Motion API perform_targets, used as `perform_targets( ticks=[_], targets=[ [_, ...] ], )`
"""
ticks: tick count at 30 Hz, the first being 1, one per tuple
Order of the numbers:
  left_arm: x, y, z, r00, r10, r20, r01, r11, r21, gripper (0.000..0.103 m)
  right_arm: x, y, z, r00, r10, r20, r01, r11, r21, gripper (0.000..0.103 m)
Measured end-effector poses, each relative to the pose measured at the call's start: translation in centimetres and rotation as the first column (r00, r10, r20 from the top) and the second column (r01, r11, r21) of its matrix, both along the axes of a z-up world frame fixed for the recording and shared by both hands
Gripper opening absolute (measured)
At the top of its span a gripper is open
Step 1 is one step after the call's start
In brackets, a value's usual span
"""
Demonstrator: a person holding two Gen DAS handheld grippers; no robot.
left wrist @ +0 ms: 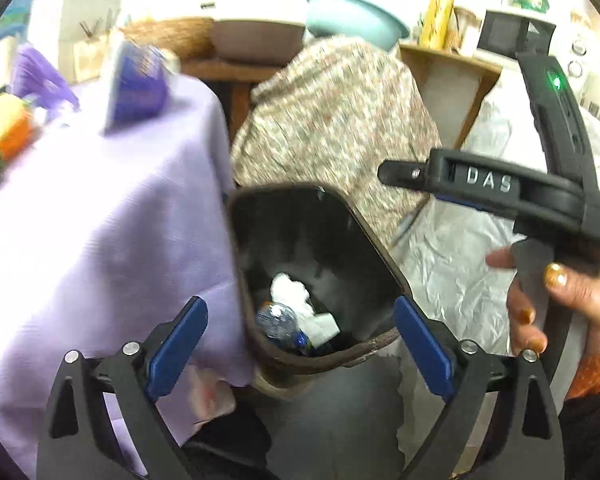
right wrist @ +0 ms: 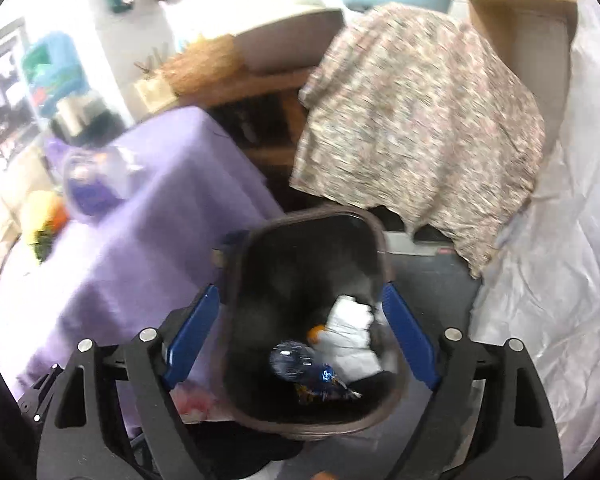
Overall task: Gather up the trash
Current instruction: 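Withdraw both tools from the bin back toward the table, then grasp the yellow foam net with the left tool while the right tool grasps the yogurt cup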
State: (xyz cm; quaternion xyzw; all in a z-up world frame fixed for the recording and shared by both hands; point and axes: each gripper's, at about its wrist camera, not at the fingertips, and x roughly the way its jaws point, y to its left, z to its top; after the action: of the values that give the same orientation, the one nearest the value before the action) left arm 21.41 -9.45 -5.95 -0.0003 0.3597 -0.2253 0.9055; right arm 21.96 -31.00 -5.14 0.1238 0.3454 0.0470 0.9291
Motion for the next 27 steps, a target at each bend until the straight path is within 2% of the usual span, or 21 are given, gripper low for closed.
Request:
perform_targets(
  ticks=[4,7,12,15,18,22,27],
  targets=[
    [-1.7,3.1,2.2,0.995,0.076,0.069,-0.078,0.997,0.022,0.097,-0.3,3.1,1.6,0.997,0.063,0.033,-0.064,0.997,0.033,0.09],
    [-2.4,5.9,3.3,0.987,0.129,0.09,-0.132,0.991,0.026,0.098,-0.4,5.8,2.6,0.992,0.112,0.061,-0.115,0.993,0.039,0.091],
    [-3.6,11.3,4.9,0.967,0.232,0.107,-0.237,0.971,0.039,0.098,0.3,10.2,4.1,0.977,0.19,0.096,-0.192,0.981,0.016,0.092],
    [-3.2,14.8,5.6,0.945,0.3,0.128,-0.308,0.95,0.045,0.098,1.1,12.4,4.8,0.969,0.215,0.123,-0.216,0.976,-0.006,0.095],
    [-2.6,17.5,6.1,0.926,0.353,0.131,-0.361,0.931,0.046,0.098,2.6,14.4,5.6,0.961,0.238,0.14,-0.237,0.971,-0.025,0.097],
    [-1.2,21.1,7.1,0.906,0.402,0.132,-0.405,0.914,-0.001,0.098,5.2,16.6,6.3,0.957,0.253,0.141,-0.247,0.967,-0.057,0.097],
    [1.8,24.2,7.8,0.898,0.436,0.059,-0.433,0.899,-0.061,0.098,8.5,18.0,6.3,0.958,0.253,0.131,-0.246,0.967,-0.072,0.097]
  ],
)
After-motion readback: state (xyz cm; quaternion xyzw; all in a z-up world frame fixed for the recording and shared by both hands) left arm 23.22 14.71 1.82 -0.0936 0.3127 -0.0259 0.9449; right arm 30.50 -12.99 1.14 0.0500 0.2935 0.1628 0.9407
